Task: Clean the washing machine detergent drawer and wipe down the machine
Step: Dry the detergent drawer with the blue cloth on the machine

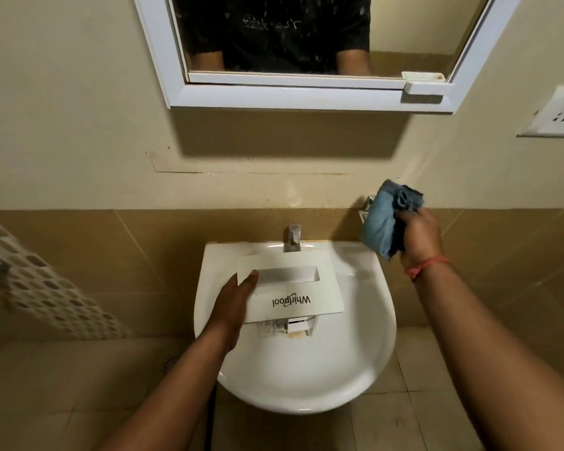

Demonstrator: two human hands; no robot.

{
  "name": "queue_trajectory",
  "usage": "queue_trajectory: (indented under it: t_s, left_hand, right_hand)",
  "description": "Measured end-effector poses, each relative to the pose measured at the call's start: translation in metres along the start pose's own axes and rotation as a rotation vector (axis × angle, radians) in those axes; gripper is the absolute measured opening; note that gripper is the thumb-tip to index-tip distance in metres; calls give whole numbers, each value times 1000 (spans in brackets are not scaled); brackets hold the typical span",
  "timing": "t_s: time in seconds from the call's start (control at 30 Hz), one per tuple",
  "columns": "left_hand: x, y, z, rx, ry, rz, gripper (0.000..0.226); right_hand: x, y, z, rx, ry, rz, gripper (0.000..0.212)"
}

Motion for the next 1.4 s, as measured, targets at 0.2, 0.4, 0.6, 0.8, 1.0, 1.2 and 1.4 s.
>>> queue_trajectory:
  t_s: [0.2,0.4,0.6,0.8,1.0,1.2,1.4]
  left_hand:
    - [-13,-26,4,-57,-3,89,20]
    - [-16,-72,8,-231,-82,211,33]
    - [-7,-135,10,-410,-211,297,19]
    - [-8,-231,-13,-608,-348,407,18]
    - [-16,-337,-59,-773,-335,520,17]
    - [-16,-466,-131,-952,-337,590,24]
    - [-9,-633,-227,-1103,-315,640,31]
  right_hand:
    - [-24,-46,49,394,534,387,25]
    - [-15,-68,64,489,309,354,32]
    - [-4,-95,71,601,200,257,12]
    - [1,-158,97,668,143,247,34]
    - [19,-264,131,919,178,263,20]
    - [24,-413,166,1140,141,266,29]
    - [6,-608,200,1328,96,299,30]
Point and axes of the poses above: each hand's wrist, its own y-axis towards the middle knuckle, its own z-axis out of the palm, x = y × z, the point moved 6 cm from there along y, towards the middle knuckle, and after that the axes turned 13 degrees about -y, right-handed, at the moved point
